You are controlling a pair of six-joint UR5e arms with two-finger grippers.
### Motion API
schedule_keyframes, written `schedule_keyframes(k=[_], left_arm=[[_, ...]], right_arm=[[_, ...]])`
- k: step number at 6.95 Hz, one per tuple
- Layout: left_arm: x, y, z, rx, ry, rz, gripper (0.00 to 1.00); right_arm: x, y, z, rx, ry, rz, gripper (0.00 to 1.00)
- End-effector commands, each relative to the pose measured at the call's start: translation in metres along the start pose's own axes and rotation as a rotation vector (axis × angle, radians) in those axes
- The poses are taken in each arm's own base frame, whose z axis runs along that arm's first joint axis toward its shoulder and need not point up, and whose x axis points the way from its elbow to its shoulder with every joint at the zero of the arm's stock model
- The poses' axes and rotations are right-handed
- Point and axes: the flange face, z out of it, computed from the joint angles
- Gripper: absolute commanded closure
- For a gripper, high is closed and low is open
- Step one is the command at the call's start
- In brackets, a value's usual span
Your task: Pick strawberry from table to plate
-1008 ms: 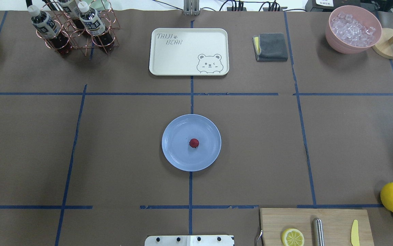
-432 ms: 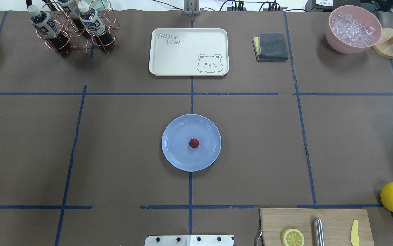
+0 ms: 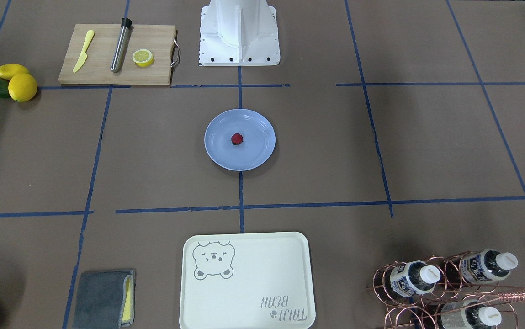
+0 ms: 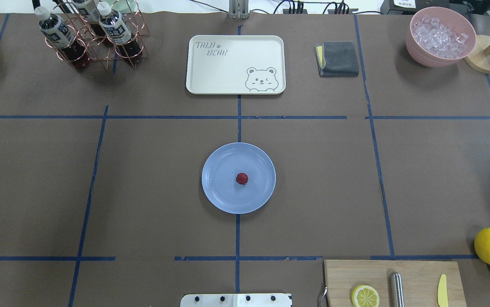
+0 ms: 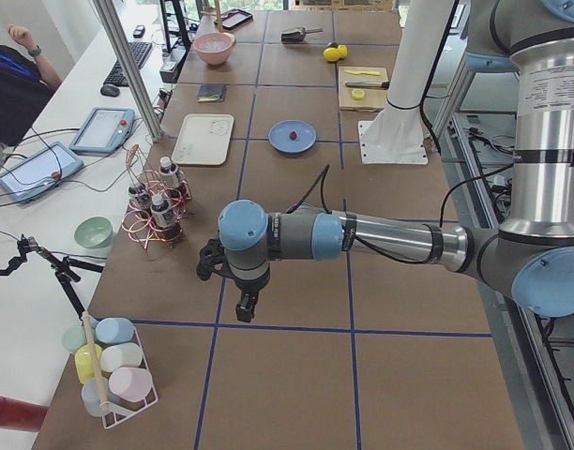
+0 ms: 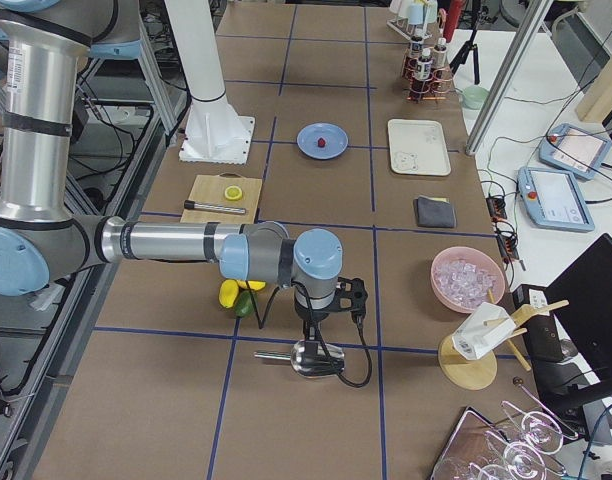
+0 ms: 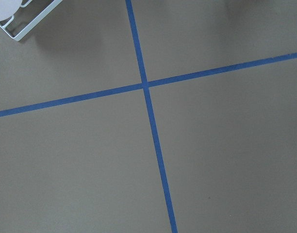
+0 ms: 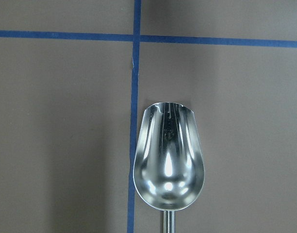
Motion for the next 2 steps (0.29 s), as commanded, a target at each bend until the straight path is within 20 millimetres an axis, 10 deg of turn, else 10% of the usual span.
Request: schedule_keyframes(k=[1, 2], left_arm=[[0.0005, -0.0002, -0.0005, 0.002, -0.001, 0.002, 0.0], [0.0014, -0.0011, -0.0015, 0.004, -0.001, 0.004, 0.0]], right_arm=[[0.0003, 0.0, 0.0004, 0.0, 0.0, 0.0, 0.0], [0.0005, 0.0, 0.0004, -0.001, 0.001, -0.001, 0.0]])
